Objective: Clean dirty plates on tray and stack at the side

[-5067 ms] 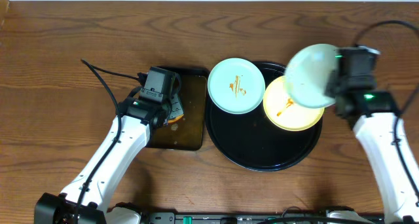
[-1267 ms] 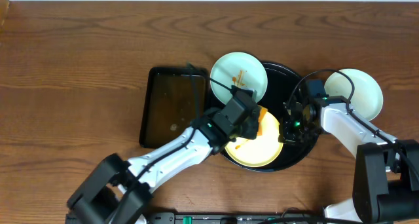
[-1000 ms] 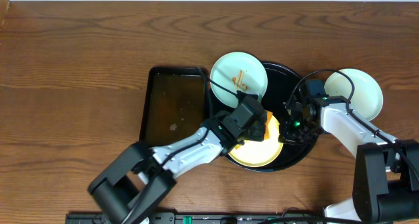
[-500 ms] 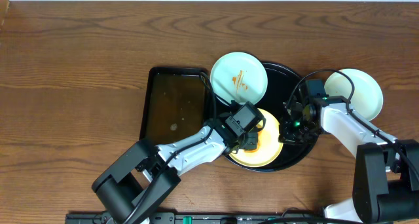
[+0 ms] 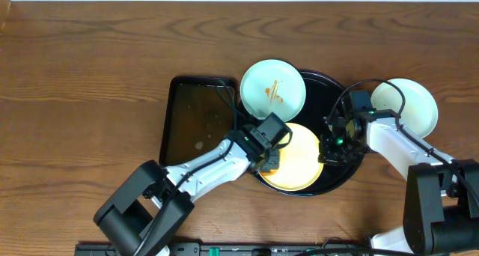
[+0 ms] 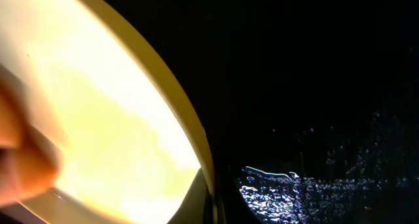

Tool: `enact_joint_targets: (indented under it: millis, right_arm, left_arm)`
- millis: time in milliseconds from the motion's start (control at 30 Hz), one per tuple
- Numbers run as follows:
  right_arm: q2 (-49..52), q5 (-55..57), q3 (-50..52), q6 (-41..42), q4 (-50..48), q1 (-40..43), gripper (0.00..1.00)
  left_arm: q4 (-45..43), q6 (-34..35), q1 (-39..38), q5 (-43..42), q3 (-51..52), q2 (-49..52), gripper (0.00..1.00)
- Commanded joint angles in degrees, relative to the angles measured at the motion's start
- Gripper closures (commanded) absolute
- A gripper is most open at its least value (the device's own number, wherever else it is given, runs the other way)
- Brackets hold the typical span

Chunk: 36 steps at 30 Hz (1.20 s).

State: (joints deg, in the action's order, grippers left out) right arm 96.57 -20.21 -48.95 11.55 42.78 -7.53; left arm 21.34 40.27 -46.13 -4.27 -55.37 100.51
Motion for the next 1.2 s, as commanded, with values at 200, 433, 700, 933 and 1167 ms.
enact_joint_targets:
  millis: [200, 433, 700, 933, 1167]
  right_arm:
    - [-0.35, 0.87, 0.85, 0.66, 0.26, -0.76, 0.99]
    - [-0.35, 0.92, 0.87, 0.66, 0.24, -0.76, 0.99]
    - [-0.35, 0.87, 0.85, 0.63, 0.22, -0.76, 0.83]
    - [-0.35, 0.83, 0.87, 0.63, -1.01, -0.76, 0.83]
    - [-0.35, 0.42, 1.77, 0.66, -2.43, -0.76, 0.94]
  left_arm:
    - [-6.99, -12.26, 5.18, 7.34, 0.70, -4.22, 0.92]
    - [-5.51, -12.41, 6.27, 7.37, 0.70, -12.66, 0.92]
    - [3.15, -12.37, 9.01, 7.93, 0.70, -18.16, 0.92]
    - [7.61, -12.39, 17.27, 7.98, 0.76, -18.51, 0.92]
    - [8.61, -12.39, 23.12, 7.96, 0.92, -17.88, 0.92]
